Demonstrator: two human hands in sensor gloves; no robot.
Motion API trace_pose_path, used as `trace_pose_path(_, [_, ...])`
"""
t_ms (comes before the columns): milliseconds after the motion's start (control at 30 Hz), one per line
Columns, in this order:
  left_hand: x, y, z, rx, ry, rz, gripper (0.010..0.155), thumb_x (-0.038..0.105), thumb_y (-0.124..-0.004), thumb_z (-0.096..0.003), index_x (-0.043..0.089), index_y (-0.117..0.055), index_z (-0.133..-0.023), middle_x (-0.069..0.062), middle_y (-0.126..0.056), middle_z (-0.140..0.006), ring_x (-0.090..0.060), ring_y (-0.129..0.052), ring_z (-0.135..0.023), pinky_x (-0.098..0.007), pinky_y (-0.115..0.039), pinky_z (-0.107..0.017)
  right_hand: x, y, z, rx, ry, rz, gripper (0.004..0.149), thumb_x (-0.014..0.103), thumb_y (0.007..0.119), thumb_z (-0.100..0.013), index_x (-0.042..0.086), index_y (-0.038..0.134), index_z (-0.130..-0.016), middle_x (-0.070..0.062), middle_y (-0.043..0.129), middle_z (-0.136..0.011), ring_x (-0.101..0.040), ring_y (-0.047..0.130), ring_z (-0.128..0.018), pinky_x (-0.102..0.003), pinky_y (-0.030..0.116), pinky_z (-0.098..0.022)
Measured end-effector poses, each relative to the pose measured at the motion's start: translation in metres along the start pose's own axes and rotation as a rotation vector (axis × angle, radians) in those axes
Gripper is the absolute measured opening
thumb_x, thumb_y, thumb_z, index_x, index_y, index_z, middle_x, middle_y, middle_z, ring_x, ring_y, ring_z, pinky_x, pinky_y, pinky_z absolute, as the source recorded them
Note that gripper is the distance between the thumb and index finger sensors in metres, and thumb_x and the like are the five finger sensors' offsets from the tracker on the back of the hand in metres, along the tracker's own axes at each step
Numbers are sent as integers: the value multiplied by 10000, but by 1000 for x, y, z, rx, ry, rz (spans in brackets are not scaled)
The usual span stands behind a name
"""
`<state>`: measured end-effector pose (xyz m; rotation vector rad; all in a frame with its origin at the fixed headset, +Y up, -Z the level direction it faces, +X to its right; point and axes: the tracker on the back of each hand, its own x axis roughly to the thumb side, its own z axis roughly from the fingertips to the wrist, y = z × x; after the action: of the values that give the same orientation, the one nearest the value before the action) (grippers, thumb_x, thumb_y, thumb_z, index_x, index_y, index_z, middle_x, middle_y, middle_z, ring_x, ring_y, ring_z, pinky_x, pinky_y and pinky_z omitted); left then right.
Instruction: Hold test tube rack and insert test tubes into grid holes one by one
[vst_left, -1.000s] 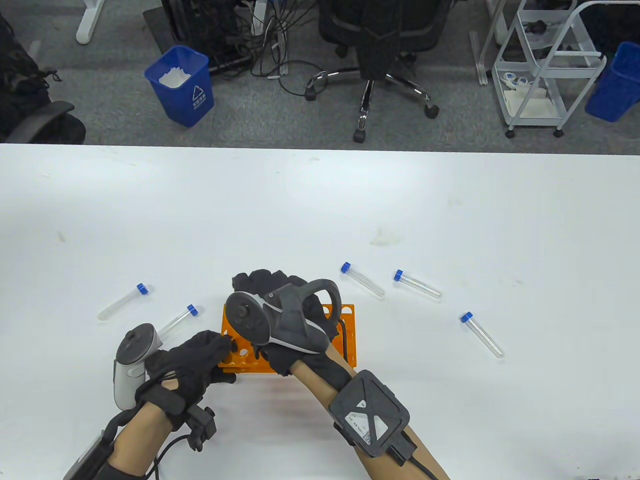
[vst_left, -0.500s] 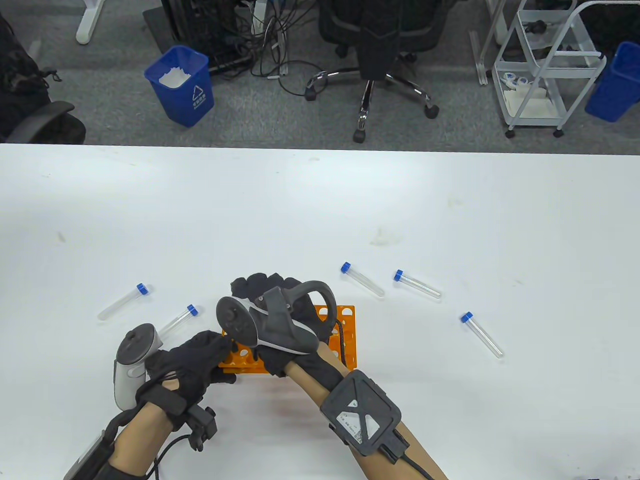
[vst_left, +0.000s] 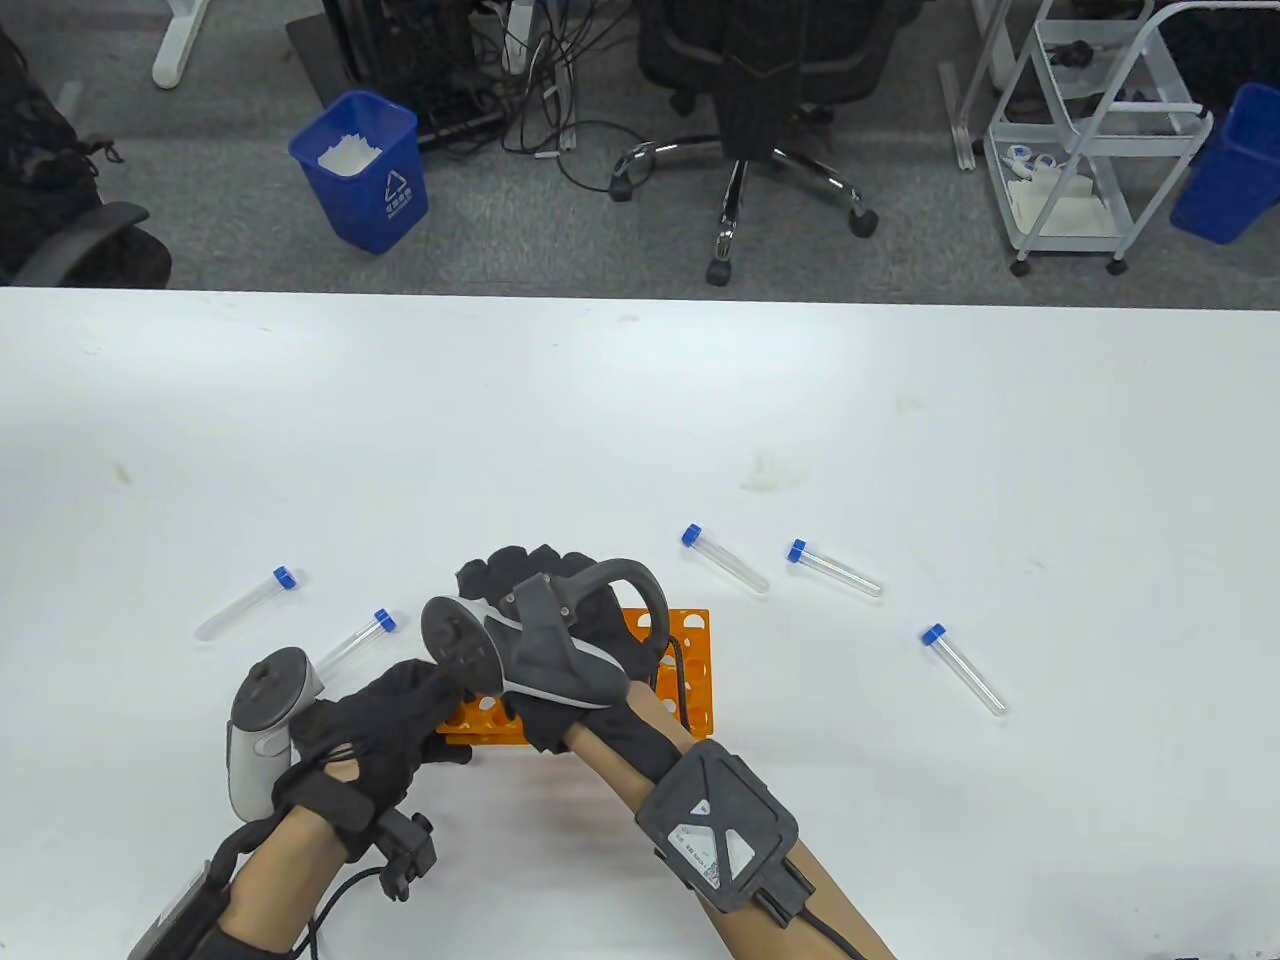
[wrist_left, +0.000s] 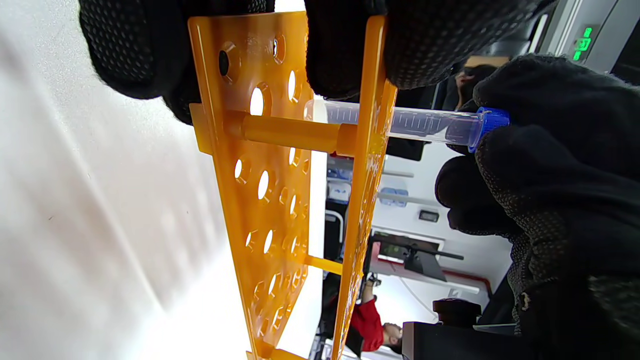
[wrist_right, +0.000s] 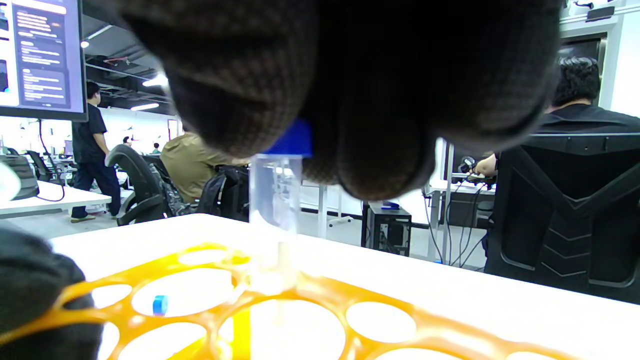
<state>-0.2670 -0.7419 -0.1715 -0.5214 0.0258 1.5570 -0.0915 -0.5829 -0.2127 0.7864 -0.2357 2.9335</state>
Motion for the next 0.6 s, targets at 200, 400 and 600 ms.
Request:
trace_pose_path(200, [0, -1, 0, -10, 6, 11, 379, 468, -738, -474, 221, -766, -760, -279, -578, -963, -439, -893, -731, -500, -807, -541, -2, 1, 0, 32, 10, -29, 498, 221, 884, -316, 177, 886, -811, -168, 976, -801, -369, 1041, -514, -532, 906, -360])
trace_pose_path(400, [0, 0, 0, -12, 2, 6, 379, 472, -736, -474, 224, -766, -760, -277, -578, -964, -436, -894, -734, -498, -808, -543, -5, 0, 0, 17, 11, -45, 493, 208, 872, -314, 178, 889, -806, -168, 979, -795, -370, 1042, -514, -534, 905, -362])
trace_pose_path(600, [-1, 0, 0, -8, 21, 5, 382, 474, -735, -471, 224, -766, -759, -279, -576, -962, -437, -892, -735, -499, -807, -542, -7, 2, 0, 83, 16, -35, 521, 230, 883, -340, 200, 849, -859, -178, 942, -855, -389, 1025, -565, -545, 892, -389])
